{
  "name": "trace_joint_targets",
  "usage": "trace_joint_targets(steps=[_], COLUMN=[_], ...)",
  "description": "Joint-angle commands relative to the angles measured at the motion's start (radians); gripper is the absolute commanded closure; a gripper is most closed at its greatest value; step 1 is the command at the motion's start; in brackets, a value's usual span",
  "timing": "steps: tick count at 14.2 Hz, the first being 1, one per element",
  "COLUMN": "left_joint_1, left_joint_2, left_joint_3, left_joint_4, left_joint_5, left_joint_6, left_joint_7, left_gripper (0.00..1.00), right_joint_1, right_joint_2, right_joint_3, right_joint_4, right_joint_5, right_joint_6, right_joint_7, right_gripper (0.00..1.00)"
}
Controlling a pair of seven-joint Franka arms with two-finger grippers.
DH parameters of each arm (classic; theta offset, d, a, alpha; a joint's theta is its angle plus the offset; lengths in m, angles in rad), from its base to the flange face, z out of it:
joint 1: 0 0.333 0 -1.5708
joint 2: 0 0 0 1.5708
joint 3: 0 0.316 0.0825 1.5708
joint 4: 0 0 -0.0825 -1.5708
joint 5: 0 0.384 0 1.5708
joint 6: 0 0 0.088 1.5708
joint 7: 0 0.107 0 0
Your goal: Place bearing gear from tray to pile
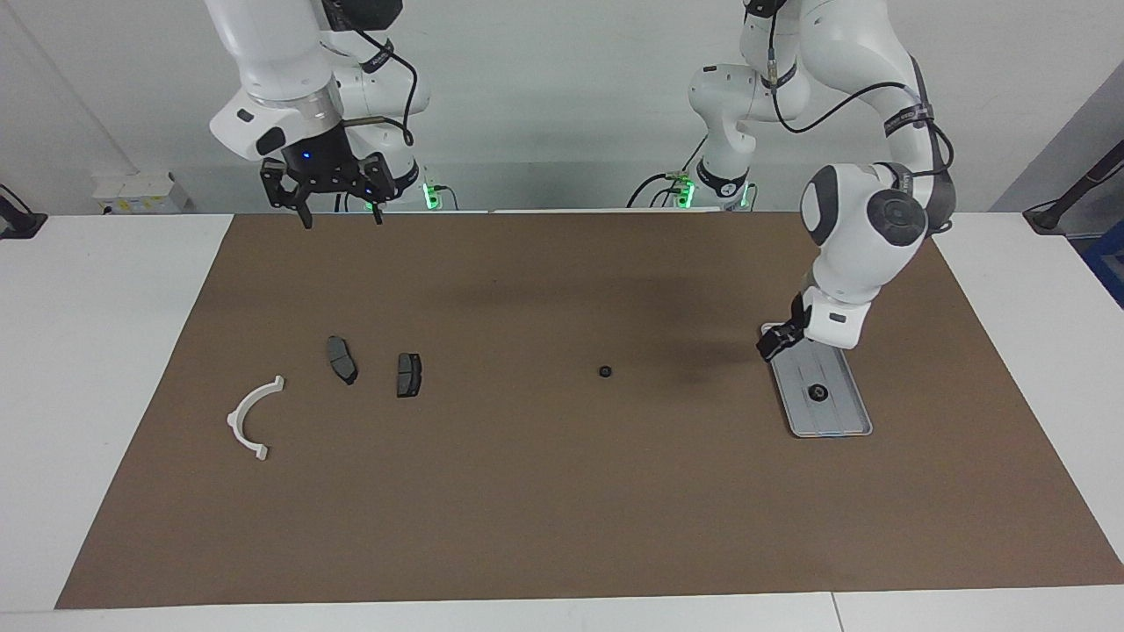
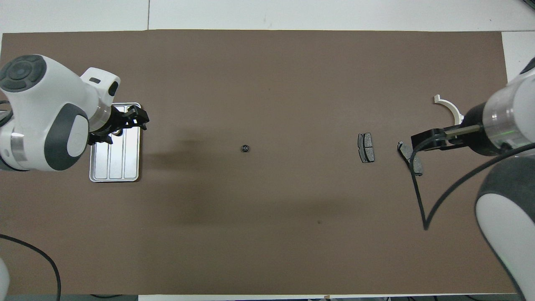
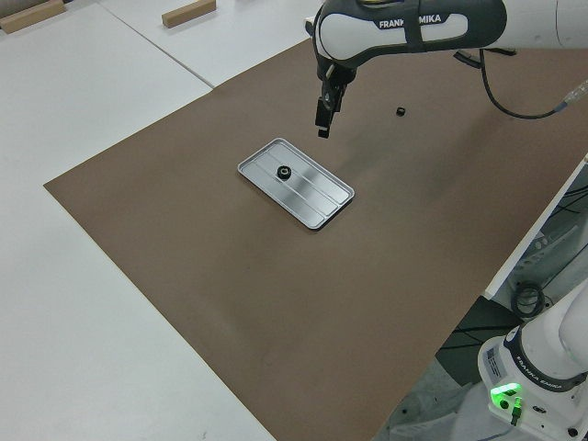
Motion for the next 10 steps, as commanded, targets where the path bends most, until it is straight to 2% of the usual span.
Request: trace_joint_targets(steps=[1,4,6,10], left_joint_1=[0.068,0.096,0.097,0.110], left_joint_2=[-0.014,0.007,0.030,0.074], left_joint_3=[-0.014,-0.014,-0.012,-0.014], left_joint_4=[-0.051,-0.088,-0.088,-0.082], left_joint_5=[0.004,0.005,0.005,0.054], left_joint_6=[0.082,0.176,0.198,0.242], left_joint_7=[0.115,0.156,0.164,0.181], left_gripper=[0.00,0.00,0.10,0.15], right_joint_1=[0.038,0.098,0.142,0.204], right_joint_2=[0.062,0.120,0.156,0.252], right_joint_3=[-0.001,-0.003,-0.003,-0.003], right_joint_4=[-0.005,-0.001,0.015,0.036], right_joint_5=[0.006,0.001,-0.008,-0.022], right_joint_6=[0.076,0.140,0.163,0.257], right_joint_7=[0.062,0.109,0.175,0.252], right_gripper=[0.00,0.00,0.00,0.00])
